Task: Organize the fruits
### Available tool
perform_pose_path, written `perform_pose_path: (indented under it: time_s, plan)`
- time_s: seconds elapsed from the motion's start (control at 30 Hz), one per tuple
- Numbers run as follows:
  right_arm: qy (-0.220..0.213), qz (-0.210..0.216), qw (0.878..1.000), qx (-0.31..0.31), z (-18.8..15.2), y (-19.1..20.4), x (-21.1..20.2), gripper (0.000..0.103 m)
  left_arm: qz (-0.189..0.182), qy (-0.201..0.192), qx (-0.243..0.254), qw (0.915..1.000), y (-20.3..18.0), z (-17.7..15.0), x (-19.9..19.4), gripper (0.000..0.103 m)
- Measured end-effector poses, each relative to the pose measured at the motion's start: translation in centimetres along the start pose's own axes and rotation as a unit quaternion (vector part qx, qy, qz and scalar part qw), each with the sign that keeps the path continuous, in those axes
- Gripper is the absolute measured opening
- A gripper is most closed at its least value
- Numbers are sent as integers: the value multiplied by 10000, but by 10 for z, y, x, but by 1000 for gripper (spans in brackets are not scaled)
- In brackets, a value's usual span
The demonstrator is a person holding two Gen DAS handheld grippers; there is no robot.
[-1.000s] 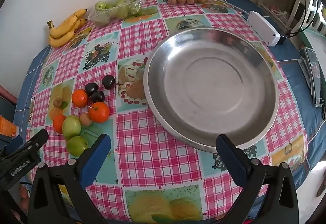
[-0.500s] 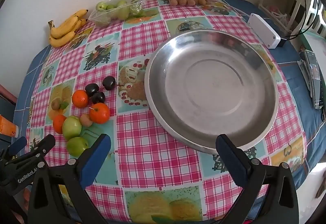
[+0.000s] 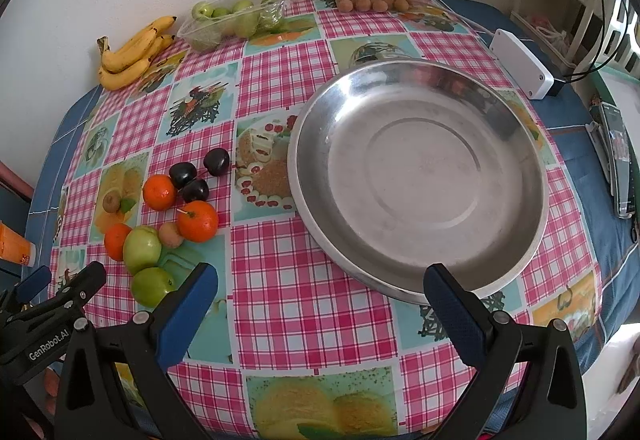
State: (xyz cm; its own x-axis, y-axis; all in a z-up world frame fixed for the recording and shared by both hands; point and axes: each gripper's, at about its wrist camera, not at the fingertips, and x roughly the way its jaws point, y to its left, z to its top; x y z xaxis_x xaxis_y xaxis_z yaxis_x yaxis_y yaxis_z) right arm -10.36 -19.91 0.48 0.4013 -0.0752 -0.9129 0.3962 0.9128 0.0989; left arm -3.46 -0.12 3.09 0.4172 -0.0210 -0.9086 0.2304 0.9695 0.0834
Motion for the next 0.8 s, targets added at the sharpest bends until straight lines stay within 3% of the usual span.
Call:
perform_pose_path:
  time_s: [0.8]
  plan:
    - [10,0,10000,-2,0,1,1,103,42,7,-13,10000,-1,0,11,103]
